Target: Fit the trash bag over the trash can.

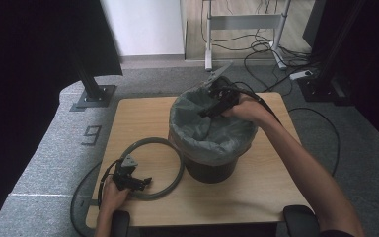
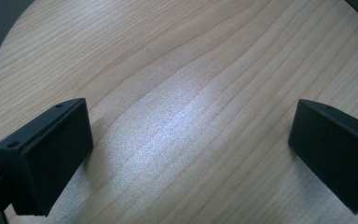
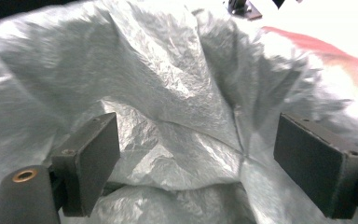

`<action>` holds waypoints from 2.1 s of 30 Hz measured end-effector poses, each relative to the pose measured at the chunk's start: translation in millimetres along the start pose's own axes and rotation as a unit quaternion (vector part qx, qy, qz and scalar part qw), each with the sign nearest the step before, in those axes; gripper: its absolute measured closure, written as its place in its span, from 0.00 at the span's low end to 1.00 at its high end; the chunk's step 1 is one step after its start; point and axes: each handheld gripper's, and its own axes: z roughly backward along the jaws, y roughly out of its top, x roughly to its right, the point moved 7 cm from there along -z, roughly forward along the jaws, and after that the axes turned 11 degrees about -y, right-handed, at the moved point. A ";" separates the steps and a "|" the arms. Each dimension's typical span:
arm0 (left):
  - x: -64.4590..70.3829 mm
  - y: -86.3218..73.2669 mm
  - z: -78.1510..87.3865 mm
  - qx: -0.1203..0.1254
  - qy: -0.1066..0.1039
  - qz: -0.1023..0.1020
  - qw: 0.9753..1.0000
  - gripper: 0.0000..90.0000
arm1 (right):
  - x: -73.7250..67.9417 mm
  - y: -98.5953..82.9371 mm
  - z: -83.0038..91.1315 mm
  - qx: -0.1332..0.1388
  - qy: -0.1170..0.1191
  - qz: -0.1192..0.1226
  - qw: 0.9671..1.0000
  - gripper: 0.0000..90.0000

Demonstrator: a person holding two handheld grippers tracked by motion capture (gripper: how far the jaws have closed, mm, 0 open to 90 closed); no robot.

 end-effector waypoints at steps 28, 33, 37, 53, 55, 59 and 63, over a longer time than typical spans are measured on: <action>0.5 0.6 -0.7 0.001 0.005 0.006 1.000 0.00 | 47.1 -65.2 98.3 0.029 -0.065 -0.083 0.994 0.00; 0.6 0.7 -0.8 0.002 0.006 0.007 1.000 0.00 | 51.3 -81.5 104.8 0.025 -0.076 -0.092 0.993 0.00; 0.8 0.9 -1.0 0.002 0.008 0.010 1.000 0.00 | 54.1 -92.9 110.5 0.028 -0.090 -0.094 0.991 0.00; 0.9 1.2 -1.4 0.003 0.010 0.012 1.000 0.00 | 50.3 -158.9 107.2 0.020 -0.107 -0.131 0.985 0.00; 0.9 1.2 -1.4 0.003 0.010 0.012 1.000 0.00 | 49.1 -167.1 103.6 0.020 -0.108 -0.138 0.984 0.00; 0.9 1.2 -1.4 0.003 0.010 0.012 1.000 0.00 | 46.1 -185.0 93.7 0.014 -0.112 -0.142 0.983 0.00; 0.9 1.2 -1.4 0.004 0.010 0.012 1.000 0.00 | 43.6 -201.8 82.5 0.004 -0.117 -0.144 0.983 0.00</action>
